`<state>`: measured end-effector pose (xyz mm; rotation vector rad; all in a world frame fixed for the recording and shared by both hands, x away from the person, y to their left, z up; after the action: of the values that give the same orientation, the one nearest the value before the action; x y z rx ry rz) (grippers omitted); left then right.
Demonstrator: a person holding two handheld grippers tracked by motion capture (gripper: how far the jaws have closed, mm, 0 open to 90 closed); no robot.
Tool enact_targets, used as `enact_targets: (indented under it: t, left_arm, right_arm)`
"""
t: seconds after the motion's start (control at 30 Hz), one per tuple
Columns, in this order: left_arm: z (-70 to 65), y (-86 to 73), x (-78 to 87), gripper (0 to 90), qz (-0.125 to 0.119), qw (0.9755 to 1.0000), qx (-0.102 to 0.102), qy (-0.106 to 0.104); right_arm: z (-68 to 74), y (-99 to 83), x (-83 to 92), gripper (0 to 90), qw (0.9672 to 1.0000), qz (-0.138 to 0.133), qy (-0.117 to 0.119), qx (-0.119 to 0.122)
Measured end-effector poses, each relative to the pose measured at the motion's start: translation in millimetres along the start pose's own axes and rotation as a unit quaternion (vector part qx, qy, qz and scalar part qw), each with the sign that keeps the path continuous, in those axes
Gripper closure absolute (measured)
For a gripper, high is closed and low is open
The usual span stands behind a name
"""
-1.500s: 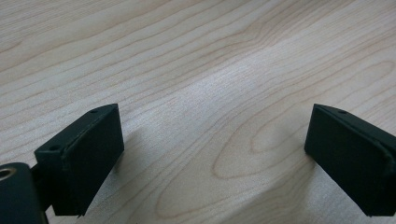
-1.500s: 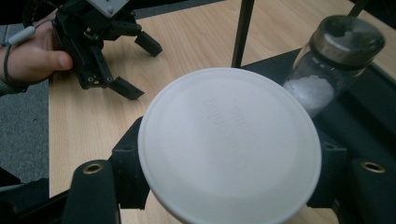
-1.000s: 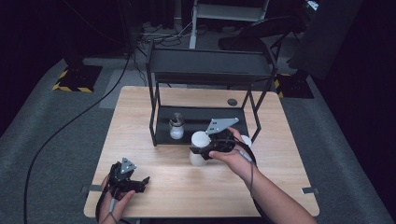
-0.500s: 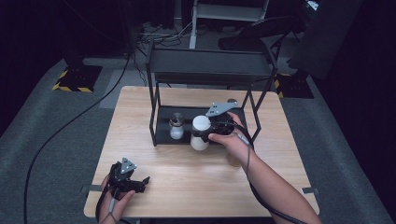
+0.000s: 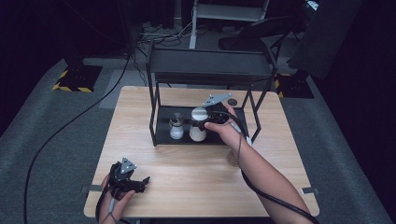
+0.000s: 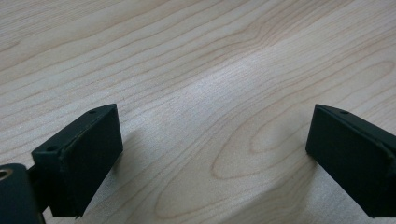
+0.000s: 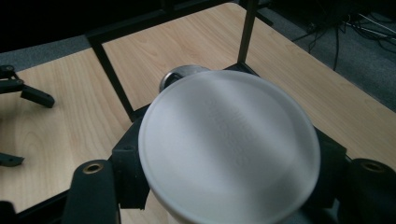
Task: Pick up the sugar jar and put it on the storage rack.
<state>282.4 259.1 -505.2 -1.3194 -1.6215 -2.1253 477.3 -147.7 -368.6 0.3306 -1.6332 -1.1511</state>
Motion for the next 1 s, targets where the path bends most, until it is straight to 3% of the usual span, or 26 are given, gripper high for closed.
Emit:
enact_targets:
  t: [0.27, 0.53, 0.87, 1.0]
  left_arm:
    - [0.0, 0.0, 0.0, 3.2, 0.000, 1.0000, 0.000, 0.000]
    - [0.1, 0.1, 0.0, 3.2, 0.000, 1.0000, 0.000, 0.000]
    - [0.0, 0.0, 0.0, 3.2, 0.000, 1.0000, 0.000, 0.000]
    - [0.0, 0.0, 0.0, 3.2, 0.000, 1.0000, 0.000, 0.000]
  right_arm:
    - [-10.3, -7.4, -21.8, 33.5, 0.9997, 0.016, -0.008, -0.018]
    - [-15.6, -15.5, -32.1, 33.5, 0.9992, 0.017, -0.012, -0.035]
    - [-12.2, -12.8, -34.1, 32.7, 0.9989, 0.026, -0.027, -0.027]
    - [-10.5, -11.4, -31.1, 18.9, 0.9989, 0.018, -0.030, -0.032]
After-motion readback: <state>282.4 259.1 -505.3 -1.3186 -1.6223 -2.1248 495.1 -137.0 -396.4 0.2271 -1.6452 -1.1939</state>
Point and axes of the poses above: each handheld gripper's, and its own axes: x roughly backward along the jaws, y roughly out of its top, z roughly to its left, the point moved 7 cm from there along -x, roughly forward along the jaws, and after that the axes turned 3 degrees about -x, right-handed, at the moved point
